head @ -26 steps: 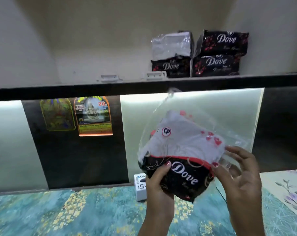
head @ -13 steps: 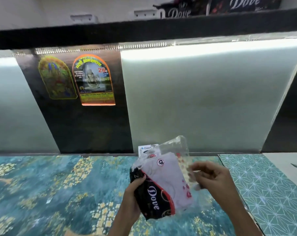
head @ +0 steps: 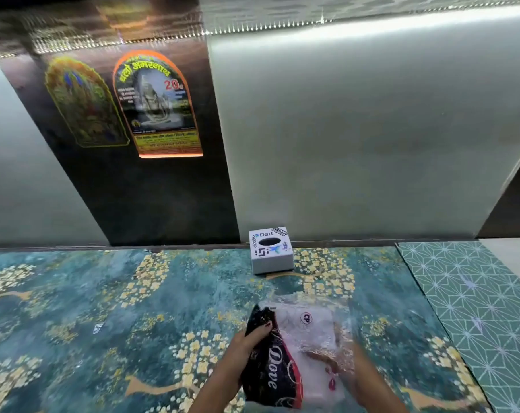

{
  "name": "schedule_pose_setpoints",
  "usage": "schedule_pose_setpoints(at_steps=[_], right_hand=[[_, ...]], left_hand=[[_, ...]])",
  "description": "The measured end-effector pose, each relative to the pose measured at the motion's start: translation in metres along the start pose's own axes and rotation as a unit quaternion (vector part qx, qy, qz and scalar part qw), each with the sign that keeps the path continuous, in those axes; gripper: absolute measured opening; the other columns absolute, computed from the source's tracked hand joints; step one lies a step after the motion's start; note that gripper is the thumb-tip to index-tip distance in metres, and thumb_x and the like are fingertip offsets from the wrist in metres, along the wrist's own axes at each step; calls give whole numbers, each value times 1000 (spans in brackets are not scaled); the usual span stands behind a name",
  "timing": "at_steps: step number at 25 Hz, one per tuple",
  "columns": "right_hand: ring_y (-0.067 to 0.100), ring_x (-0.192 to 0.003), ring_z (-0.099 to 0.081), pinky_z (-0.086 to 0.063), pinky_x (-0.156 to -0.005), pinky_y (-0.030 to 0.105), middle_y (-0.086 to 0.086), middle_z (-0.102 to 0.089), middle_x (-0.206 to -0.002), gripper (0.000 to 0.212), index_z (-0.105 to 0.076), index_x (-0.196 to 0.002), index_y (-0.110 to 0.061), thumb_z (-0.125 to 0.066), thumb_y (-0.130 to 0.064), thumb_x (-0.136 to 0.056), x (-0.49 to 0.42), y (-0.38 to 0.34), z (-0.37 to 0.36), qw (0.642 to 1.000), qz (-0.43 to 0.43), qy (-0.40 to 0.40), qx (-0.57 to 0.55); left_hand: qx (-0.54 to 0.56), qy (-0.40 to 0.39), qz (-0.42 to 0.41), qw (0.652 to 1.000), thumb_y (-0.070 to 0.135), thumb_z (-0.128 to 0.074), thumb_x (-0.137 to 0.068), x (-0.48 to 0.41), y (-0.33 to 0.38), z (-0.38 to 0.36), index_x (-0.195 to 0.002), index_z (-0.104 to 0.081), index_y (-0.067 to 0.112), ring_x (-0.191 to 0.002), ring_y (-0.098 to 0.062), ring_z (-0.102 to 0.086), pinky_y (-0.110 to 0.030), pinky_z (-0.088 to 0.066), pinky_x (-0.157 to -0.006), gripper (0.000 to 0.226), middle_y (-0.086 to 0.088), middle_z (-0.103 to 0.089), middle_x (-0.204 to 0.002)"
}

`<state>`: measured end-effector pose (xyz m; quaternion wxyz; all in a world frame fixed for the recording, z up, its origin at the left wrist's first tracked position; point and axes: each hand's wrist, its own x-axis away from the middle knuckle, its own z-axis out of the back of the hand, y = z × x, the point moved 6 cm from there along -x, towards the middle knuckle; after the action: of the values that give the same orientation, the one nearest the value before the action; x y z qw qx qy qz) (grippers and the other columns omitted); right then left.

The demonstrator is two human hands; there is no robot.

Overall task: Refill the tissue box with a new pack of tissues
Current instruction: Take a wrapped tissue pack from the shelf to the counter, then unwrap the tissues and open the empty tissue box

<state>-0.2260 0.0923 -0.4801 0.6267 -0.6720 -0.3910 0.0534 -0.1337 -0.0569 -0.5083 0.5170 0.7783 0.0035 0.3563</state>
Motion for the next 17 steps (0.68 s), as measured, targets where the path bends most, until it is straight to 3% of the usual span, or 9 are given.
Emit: schedule_pose_setpoints(at_steps=[2,5,8,10,12,15,17], right_hand=[[26,-59,-65,-53,-46,30,12,-68,-71,41,-55,-100,10,-75,-3,-66,-13,25,22,995,-46,94,-3],[31,-77,-61,-51,-63,36,19,-65,-92,34,-58,-97,3,-74,-4,-68,-13,25,60,970,-5,236,-53],[30,-87,-55,-47,-71,40,16,-59,-102,30,-54,-99,-6,-69,-5,-74,-12,7,89,944,63,306,-107],[29,-84,-56,-51,-68,40,12,-61,-95,30,-54,-101,-8,-68,-6,-75,-20,-2,94,946,96,290,-111],[27,-77,-59,-56,-56,33,7,-64,-85,24,-57,-97,-7,-68,-6,-75,-35,-1,81,965,73,230,-103],[26,-73,-65,-57,-54,29,12,-70,-86,35,-62,-96,-1,-77,-11,-66,-66,31,56,986,-18,159,-40],[27,-76,-64,-54,-60,32,20,-70,-97,42,-64,-99,3,-80,-11,-62,-85,52,51,982,-49,179,26]], left_hand=[[1,61,27,998,28,-68,-74,-15,-17,21,-99,-64,-1,-61,-27,-69,-31,-54,-61,38,-12,-73,-64],[31,126,85,988,30,-66,-79,-36,-36,54,-107,-61,-5,-72,-31,-69,-36,-53,-63,45,-22,-73,-82],[9,148,108,983,29,-61,-84,-56,-36,65,-117,-52,-6,-78,-32,-66,-34,-49,-57,49,-26,-66,-105],[-49,140,91,985,25,-59,-86,-72,-28,59,-114,-53,-6,-72,-29,-63,-32,-47,-55,42,-22,-67,-94],[-128,122,49,983,24,-58,-87,-87,-16,46,-108,-57,-4,-70,-24,-62,-29,-46,-56,35,-13,-66,-81],[-242,111,-17,964,29,-60,-85,-104,1,30,-109,-59,1,-77,-24,-61,-29,-45,-61,37,-12,-66,-91],[-321,136,-57,936,32,-63,-82,-108,22,26,-104,-55,5,-80,-24,-57,-30,-43,-65,35,-15,-64,-103]])
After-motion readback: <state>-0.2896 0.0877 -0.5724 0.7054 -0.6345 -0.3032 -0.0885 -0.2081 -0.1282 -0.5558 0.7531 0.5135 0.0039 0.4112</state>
